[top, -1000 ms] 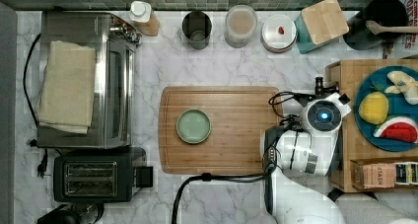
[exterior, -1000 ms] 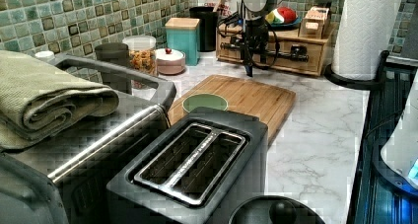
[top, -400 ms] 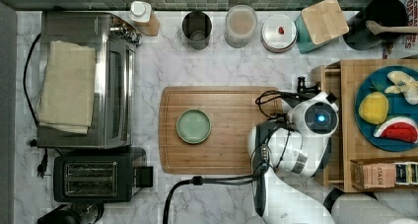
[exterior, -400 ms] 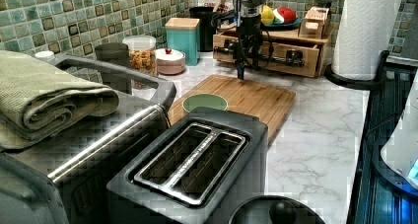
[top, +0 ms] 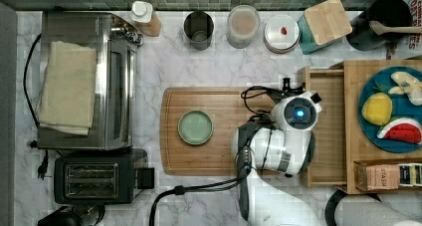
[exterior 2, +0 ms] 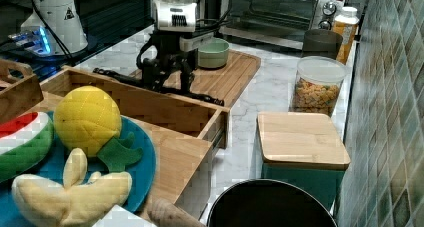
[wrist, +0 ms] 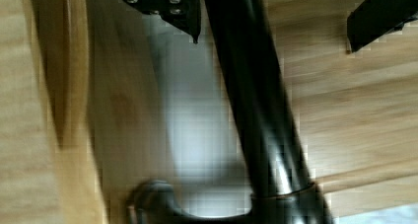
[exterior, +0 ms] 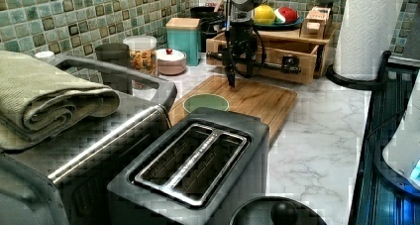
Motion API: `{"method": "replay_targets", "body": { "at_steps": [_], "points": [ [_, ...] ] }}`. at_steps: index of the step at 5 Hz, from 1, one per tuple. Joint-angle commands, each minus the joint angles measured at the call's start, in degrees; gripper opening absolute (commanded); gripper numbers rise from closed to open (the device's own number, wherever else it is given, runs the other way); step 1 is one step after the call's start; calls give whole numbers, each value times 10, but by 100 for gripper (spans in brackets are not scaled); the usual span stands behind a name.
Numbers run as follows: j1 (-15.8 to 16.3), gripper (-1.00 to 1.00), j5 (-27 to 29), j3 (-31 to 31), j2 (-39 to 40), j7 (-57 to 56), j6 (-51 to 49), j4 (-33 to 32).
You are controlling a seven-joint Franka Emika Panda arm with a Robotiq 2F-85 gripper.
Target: Open the drawer.
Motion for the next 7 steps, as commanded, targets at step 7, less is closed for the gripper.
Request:
{"method": "replay_targets", "body": {
  "at_steps": [7],
  "points": [
    [130, 100, 26, 101, -51, 34, -4, -46]
  ]
}}
